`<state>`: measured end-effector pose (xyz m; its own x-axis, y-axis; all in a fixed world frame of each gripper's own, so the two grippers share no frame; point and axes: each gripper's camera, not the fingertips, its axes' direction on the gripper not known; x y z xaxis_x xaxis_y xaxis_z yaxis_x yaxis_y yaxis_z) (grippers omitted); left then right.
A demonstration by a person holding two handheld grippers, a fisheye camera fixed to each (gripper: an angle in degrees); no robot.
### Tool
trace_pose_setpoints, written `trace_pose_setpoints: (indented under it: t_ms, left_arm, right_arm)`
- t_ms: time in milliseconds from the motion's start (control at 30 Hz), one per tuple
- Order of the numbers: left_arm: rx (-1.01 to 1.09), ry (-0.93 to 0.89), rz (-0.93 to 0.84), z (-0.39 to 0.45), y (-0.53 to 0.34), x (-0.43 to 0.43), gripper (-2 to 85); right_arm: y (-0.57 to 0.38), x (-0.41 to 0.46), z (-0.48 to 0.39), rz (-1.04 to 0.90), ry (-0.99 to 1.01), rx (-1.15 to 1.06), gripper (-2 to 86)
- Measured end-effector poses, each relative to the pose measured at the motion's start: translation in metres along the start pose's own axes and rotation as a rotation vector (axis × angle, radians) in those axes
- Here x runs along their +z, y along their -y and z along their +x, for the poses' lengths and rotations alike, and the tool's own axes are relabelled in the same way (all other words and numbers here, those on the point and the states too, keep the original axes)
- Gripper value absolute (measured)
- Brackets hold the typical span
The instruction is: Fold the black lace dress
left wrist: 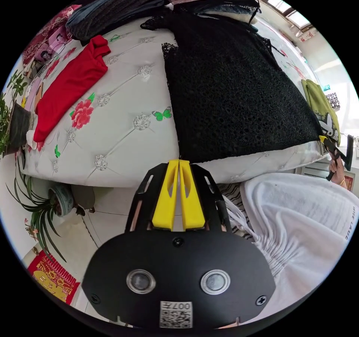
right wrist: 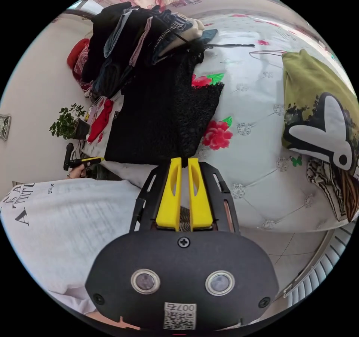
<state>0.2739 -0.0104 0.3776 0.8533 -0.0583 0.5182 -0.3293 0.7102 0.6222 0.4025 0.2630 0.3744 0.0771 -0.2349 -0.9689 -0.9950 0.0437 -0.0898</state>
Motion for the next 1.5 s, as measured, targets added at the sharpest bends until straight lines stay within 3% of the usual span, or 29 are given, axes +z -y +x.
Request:
trace_pose_setpoints:
  t_ms: [167, 333, 467, 733, 867, 967, 1133, 1333, 1500]
  left_arm:
    - [-0.022, -0.034, -0.035, -0.011, -0.025, 0.008, -0.9]
    - [-0.032, -0.037, -0.031, -0.019, -0.023, 0.003, -1.0]
    - [-0.036, -0.039, -0.029, -0.026, -0.019, 0.000, -1.0]
    - [-0.046, -0.050, -0.049, -0.042, -0.014, 0.004, -0.8]
    - [-0.054, -0.054, -0.061, -0.049, -0.012, 0.005, -0.5]
    - [-0.058, -0.062, -0.075, -0.055, -0.011, 0.009, -0.3]
    - [-0.045, -0.073, -0.106, -0.066, -0.009, 0.010, -0.1]
    - [-0.106, -0.089, -0.071, -0.106, -0.024, -0.021, -0.2]
    - [-0.193, -0.122, 0.090, -0.162, 0.003, -0.057, 3.1]
  right_arm:
    - [-0.034, 0.006, 0.002, -0.058, 0.000, 0.069, 0.6]
    - [-0.035, -0.032, -0.005, 0.071, -0.104, 0.099, 0.4]
    - [-0.006, -0.054, -0.030, 0.141, -0.158, 0.000, 0.3]
    - [0.057, 0.035, -0.102, -0.110, -0.203, -0.250, -0.1]
    - [0.062, 0.095, -0.124, -0.311, -0.423, -0.361, -0.2]
    - [0.059, 0.098, -0.135, -0.261, -0.481, -0.433, -0.2]
    - [0.073, 0.089, -0.122, -0.257, -0.353, -0.374, -0.2]
    - [0.108, 0.074, -0.104, -0.399, -0.111, -0.272, 0.0]
    - [0.162, 0.011, -0.091, -0.038, -0.105, -0.175, 1.5]
